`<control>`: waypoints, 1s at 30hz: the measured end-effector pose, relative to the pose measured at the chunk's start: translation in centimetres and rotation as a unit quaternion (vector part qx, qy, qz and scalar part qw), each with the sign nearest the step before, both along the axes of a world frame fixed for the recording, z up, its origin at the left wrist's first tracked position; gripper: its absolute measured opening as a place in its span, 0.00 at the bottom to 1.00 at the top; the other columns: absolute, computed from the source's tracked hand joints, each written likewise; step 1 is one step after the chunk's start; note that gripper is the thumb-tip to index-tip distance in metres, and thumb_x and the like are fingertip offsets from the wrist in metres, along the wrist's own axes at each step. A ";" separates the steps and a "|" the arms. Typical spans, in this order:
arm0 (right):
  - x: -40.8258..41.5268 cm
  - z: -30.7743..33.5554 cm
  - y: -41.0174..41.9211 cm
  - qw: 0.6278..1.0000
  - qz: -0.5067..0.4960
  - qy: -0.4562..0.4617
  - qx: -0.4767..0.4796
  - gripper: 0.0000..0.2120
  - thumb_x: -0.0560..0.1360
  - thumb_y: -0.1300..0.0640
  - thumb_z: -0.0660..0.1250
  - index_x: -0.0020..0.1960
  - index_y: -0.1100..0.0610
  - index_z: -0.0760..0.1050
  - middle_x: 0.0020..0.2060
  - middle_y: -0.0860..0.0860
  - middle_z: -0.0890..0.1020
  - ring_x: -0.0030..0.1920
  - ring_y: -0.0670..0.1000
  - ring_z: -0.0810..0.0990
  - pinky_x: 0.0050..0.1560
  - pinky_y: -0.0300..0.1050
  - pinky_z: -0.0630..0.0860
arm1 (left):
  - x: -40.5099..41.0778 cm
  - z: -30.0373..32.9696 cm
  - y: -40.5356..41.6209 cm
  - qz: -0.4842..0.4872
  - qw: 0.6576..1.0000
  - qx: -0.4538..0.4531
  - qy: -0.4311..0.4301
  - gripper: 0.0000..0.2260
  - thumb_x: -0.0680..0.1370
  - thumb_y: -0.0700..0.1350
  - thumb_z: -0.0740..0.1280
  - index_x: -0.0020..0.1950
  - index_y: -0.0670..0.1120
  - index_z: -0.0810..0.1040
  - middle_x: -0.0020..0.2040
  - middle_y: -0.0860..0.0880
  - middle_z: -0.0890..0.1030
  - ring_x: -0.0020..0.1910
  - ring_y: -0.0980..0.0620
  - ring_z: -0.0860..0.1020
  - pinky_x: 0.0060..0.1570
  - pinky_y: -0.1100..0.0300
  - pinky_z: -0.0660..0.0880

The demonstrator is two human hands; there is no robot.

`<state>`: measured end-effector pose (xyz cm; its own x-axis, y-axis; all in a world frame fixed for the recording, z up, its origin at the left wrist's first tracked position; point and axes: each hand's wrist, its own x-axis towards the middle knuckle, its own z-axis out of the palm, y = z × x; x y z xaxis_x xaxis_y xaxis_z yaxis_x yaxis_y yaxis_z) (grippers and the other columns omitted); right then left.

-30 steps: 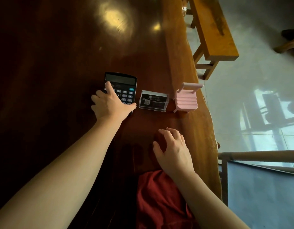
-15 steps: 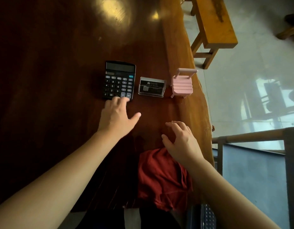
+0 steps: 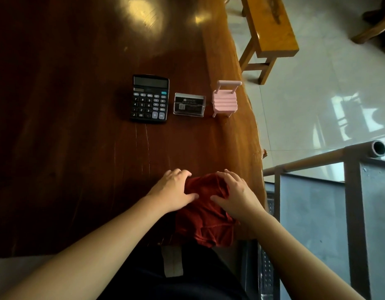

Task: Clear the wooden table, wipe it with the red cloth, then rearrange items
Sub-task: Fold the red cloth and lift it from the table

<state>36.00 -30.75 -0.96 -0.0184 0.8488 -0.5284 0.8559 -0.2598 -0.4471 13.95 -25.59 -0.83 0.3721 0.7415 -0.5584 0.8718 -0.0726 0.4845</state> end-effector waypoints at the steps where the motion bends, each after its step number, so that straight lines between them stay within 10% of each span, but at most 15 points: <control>1: 0.0 -0.3 -0.2 1.000 -0.014 0.012 -0.006 0.36 0.74 0.41 0.73 0.77 0.45 0.63 0.78 0.50 0.65 0.75 0.54 0.66 0.70 0.52 0.69 | 0.3 -0.1 -0.2 0.008 1.000 -0.001 0.003 0.33 0.72 0.62 0.72 0.73 0.52 0.68 0.68 0.50 0.73 0.68 0.47 0.68 0.66 0.50 0.70; 11: 0.1 -2.0 0.6 0.997 -0.066 0.031 -0.032 0.33 0.72 0.45 0.75 0.74 0.48 0.69 0.60 0.47 0.73 0.54 0.47 0.74 0.51 0.40 0.72 | 1.6 0.0 -0.9 0.045 0.996 -0.051 0.063 0.19 0.74 0.54 0.72 0.62 0.51 0.78 0.57 0.48 0.74 0.61 0.45 0.73 0.58 0.52 0.73; 20: 2.0 1.1 0.6 0.994 0.032 0.103 -0.036 0.22 0.73 0.50 0.72 0.66 0.47 0.77 0.65 0.45 0.77 0.66 0.51 0.72 0.63 0.45 0.71 | 0.6 5.0 -3.2 0.126 0.979 -0.135 -0.083 0.04 0.76 0.50 0.71 0.48 0.56 0.78 0.45 0.53 0.83 0.44 0.54 0.81 0.45 0.55 0.79; 24: 2.6 4.7 0.2 0.978 0.013 0.196 -0.075 0.08 0.73 0.56 0.72 0.50 0.47 0.76 0.46 0.49 0.84 0.45 0.47 0.83 0.50 0.54 0.81 | -0.5 7.7 -4.2 0.180 0.957 -0.166 -0.154 0.03 0.77 0.50 0.71 0.49 0.58 0.80 0.47 0.50 0.85 0.45 0.53 0.84 0.49 0.53 0.82; 30: 2.0 10.2 -1.8 0.948 -0.059 0.308 -0.052 0.09 0.77 0.59 0.72 0.55 0.56 0.76 0.49 0.56 0.83 0.47 0.53 0.85 0.51 0.53 0.83 | -2.1 10.9 -4.1 0.254 0.900 -0.201 -0.292 0.09 0.77 0.46 0.72 0.55 0.57 0.82 0.52 0.47 0.86 0.51 0.48 0.85 0.52 0.50 0.81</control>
